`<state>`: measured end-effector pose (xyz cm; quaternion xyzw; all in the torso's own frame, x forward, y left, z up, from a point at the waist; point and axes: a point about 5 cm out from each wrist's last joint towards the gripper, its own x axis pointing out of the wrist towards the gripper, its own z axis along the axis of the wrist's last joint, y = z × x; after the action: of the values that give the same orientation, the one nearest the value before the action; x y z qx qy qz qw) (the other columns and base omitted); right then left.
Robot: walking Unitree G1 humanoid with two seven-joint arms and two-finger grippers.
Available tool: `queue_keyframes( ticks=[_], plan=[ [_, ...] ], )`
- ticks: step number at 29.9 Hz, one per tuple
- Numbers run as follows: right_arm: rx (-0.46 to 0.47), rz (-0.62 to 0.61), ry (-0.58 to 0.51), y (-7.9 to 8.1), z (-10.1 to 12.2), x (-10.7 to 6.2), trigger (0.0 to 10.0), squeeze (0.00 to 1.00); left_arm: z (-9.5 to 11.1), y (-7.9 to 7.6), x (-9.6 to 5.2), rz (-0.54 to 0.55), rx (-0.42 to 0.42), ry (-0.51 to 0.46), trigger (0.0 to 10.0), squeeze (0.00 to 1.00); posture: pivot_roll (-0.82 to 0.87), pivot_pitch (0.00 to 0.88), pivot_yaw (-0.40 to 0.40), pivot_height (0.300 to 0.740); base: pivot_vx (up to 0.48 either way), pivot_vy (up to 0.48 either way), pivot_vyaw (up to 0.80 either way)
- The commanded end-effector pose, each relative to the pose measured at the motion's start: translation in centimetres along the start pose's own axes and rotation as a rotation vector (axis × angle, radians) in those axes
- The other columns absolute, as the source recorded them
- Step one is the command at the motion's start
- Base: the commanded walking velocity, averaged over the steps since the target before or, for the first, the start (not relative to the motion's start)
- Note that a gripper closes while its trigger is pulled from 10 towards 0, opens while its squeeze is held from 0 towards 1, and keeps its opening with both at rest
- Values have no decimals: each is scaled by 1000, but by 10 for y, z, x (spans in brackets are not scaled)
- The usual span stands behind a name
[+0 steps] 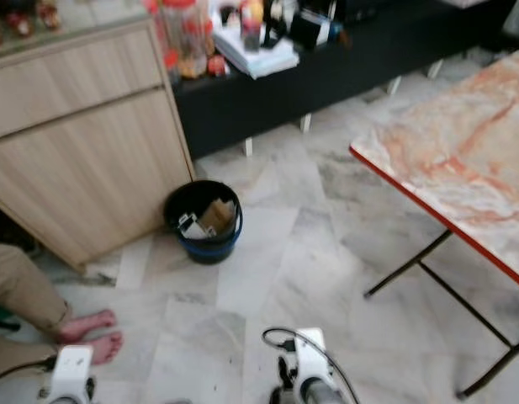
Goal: Picking trash to rubbish bin
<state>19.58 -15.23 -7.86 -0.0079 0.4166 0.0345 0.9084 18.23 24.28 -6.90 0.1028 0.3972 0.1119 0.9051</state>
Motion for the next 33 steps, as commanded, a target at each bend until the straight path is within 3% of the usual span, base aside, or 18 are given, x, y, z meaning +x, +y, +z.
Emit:
queue_keyframes(
  ticks=[1,6,33],
  plan=[
    [-3,16,10,7,-2,0,10000,0,-8,9,-1,20,23,30,10000,0,134,186,5,740,405,0,0],
    [-3,17,10,8,-2,0,10000,0,-8,10,-1,19,27,32,10000,0,137,185,7,740,403,0,602],
    [3,18,16,10,-5,-1,10000,0,-7,16,-1,16,60,31,10000,0,135,126,31,740,395,0,0]
  ],
)
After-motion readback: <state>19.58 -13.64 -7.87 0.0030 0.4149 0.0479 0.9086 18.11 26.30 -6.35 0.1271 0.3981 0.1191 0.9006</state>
